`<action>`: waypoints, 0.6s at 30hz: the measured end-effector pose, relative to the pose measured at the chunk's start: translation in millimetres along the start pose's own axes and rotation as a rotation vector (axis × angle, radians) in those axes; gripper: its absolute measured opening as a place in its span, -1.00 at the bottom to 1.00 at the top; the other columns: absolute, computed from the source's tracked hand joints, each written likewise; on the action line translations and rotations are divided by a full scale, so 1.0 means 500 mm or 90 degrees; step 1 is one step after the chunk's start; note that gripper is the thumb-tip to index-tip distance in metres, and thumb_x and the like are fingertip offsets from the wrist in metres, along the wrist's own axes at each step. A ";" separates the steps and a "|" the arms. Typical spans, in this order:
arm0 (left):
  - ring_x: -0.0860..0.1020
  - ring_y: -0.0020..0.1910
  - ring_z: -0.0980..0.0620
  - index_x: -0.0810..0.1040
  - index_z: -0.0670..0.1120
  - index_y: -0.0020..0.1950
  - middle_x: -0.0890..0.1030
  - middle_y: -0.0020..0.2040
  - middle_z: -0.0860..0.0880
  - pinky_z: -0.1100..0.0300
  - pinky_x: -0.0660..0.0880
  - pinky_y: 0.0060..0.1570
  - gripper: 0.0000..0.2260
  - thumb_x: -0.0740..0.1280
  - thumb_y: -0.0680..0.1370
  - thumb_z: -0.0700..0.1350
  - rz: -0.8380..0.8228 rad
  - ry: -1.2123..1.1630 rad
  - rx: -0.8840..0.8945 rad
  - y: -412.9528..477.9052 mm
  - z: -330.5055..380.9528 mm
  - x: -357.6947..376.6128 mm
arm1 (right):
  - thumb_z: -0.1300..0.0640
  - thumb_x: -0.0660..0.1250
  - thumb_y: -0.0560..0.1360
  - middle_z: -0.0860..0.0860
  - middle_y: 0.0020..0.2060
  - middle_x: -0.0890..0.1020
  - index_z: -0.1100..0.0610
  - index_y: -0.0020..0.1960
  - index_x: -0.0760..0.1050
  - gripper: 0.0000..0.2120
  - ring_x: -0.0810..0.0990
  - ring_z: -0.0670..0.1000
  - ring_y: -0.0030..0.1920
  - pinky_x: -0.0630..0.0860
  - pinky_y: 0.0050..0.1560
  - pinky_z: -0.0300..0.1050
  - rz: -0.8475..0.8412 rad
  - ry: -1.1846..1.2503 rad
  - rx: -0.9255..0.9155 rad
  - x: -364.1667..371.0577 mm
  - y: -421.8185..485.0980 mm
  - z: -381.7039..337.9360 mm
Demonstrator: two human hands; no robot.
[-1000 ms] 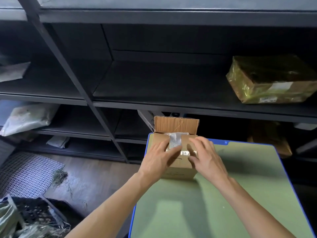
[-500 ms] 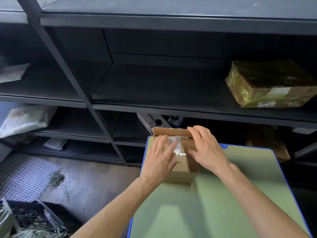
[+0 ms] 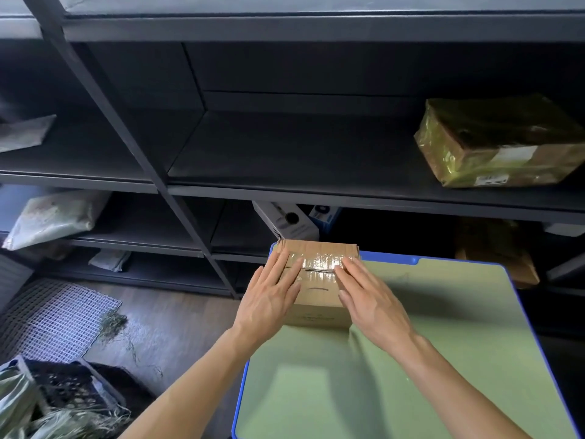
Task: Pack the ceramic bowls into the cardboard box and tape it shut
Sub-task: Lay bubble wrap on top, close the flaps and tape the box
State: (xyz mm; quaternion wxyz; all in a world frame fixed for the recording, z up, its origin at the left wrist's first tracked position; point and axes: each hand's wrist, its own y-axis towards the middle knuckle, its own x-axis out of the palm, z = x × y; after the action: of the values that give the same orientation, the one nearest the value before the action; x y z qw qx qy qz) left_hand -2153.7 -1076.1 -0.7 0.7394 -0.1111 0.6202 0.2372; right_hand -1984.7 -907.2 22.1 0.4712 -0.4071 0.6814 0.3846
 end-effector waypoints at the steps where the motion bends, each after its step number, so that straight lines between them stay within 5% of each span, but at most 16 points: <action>1: -0.09 0.61 0.02 0.14 0.03 0.62 0.07 0.64 -0.03 -0.01 0.23 0.51 -0.52 -0.09 0.72 0.12 -0.007 -0.006 -0.003 -0.005 0.003 0.000 | -0.01 0.14 0.67 0.03 0.58 0.19 0.15 0.57 0.21 -0.48 0.09 0.02 0.59 0.07 0.56 -0.09 -0.025 -0.008 0.004 0.004 -0.006 0.000; 4: -0.20 0.61 0.03 0.00 0.01 0.64 -0.05 0.65 -0.01 -0.02 0.09 0.57 -0.50 -0.10 0.72 0.12 -0.046 -0.014 -0.019 -0.014 0.015 -0.004 | -0.20 -0.13 0.65 0.00 0.60 0.02 0.13 0.62 0.04 -0.36 -0.09 -0.03 0.60 -0.06 0.54 -0.11 -0.050 -0.048 0.006 0.015 -0.019 0.001; 10: -0.10 0.63 -0.05 -0.02 0.02 0.65 -0.02 0.65 -0.04 -0.04 -0.02 0.58 -0.27 -0.16 0.59 0.42 -0.102 0.031 0.019 -0.005 0.002 -0.025 | -0.30 -0.15 0.59 -0.01 0.61 0.06 0.08 0.61 0.09 -0.29 -0.03 -0.02 0.60 0.11 0.53 0.07 -0.084 -0.065 0.007 0.009 -0.012 0.015; 13: 0.10 0.60 -0.13 0.08 -0.03 0.64 0.14 0.61 -0.11 -0.08 0.10 0.55 -0.22 -0.11 0.56 0.44 -0.098 0.084 0.053 0.003 -0.005 -0.030 | -0.32 -0.14 0.58 0.00 0.61 0.07 0.07 0.62 0.07 -0.27 -0.01 -0.01 0.60 0.07 0.54 0.07 -0.110 -0.081 -0.007 0.005 -0.005 0.022; 16: 0.38 0.36 -0.18 0.23 -0.06 0.58 0.34 0.44 -0.11 -0.11 0.28 0.45 -0.13 0.00 0.49 0.52 -0.089 0.129 0.108 0.036 -0.012 -0.053 | -0.31 -0.09 0.58 0.07 0.55 0.23 0.13 0.58 0.18 -0.26 0.15 0.08 0.55 0.18 0.50 0.11 -0.124 -0.113 -0.016 0.000 0.009 0.021; 18: 0.34 0.33 -0.19 0.16 -0.02 0.59 0.28 0.44 -0.14 -0.09 0.26 0.44 -0.06 0.04 0.41 0.59 -0.124 0.152 0.127 0.059 -0.019 -0.069 | -0.30 -0.06 0.58 0.12 0.51 0.31 0.19 0.55 0.24 -0.26 0.23 0.13 0.51 0.24 0.47 0.12 -0.129 -0.120 -0.026 -0.004 0.013 0.019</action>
State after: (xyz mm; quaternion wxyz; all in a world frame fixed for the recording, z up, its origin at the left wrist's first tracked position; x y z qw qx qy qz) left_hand -2180.5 -1062.1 34.7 0.6875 -0.1241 0.7102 0.0872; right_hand -1986.9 -895.7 22.2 0.5612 -0.4451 0.5817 0.3854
